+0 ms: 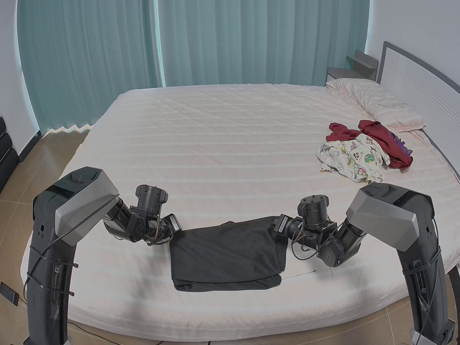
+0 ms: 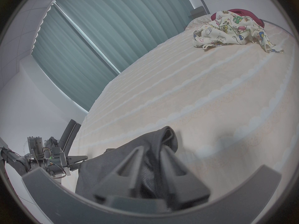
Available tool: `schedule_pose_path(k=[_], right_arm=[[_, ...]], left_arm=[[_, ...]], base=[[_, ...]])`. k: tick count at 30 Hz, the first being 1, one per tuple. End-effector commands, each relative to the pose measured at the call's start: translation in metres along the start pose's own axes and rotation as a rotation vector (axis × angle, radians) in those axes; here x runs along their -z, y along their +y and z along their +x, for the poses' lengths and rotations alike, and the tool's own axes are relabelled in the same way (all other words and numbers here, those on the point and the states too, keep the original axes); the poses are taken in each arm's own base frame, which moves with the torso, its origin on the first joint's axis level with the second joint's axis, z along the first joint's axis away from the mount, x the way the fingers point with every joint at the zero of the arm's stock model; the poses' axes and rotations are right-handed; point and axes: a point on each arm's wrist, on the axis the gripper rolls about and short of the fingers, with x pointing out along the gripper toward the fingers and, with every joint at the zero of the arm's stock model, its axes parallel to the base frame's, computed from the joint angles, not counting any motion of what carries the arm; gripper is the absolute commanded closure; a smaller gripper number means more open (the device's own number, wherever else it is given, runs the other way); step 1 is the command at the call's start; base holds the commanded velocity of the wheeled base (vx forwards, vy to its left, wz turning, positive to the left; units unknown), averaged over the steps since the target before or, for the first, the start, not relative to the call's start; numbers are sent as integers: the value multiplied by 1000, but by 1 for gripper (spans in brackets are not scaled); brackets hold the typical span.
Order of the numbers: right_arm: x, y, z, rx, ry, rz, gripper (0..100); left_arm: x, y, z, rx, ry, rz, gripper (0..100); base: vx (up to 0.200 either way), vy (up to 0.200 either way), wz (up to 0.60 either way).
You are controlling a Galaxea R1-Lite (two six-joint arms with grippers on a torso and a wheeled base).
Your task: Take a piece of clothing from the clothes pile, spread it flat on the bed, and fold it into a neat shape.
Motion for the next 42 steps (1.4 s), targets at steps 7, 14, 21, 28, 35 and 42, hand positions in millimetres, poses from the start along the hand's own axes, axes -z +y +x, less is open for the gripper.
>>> schedule_pose_path(k=[7,14,21,28,35,42], right_arm=[[-23,1,-19,3,-46,12,0],[-15,-4,-70,-72,96,-32,0],[33,-17,-100,-178,301,-199,0],[41,-13,-100,-189,349,-215,0],[48,-9,-95,-198,382,-225,0],[43,-4,-85,-183,410,-228,0]], left_arm=[[-4,6,-9,-28,23,-41,0],[-13,19,-49,0,58,-140,0],[13,24,-108,36,115,-264,0],[25,31,-109,79,109,-301,0],[26,32,-109,88,103,-297,0],[26,32,-109,89,102,-297,0]], base=[[0,0,0],[0,0,0],[0,0,0],[0,0,0],[0,0,0],[0,0,0]])
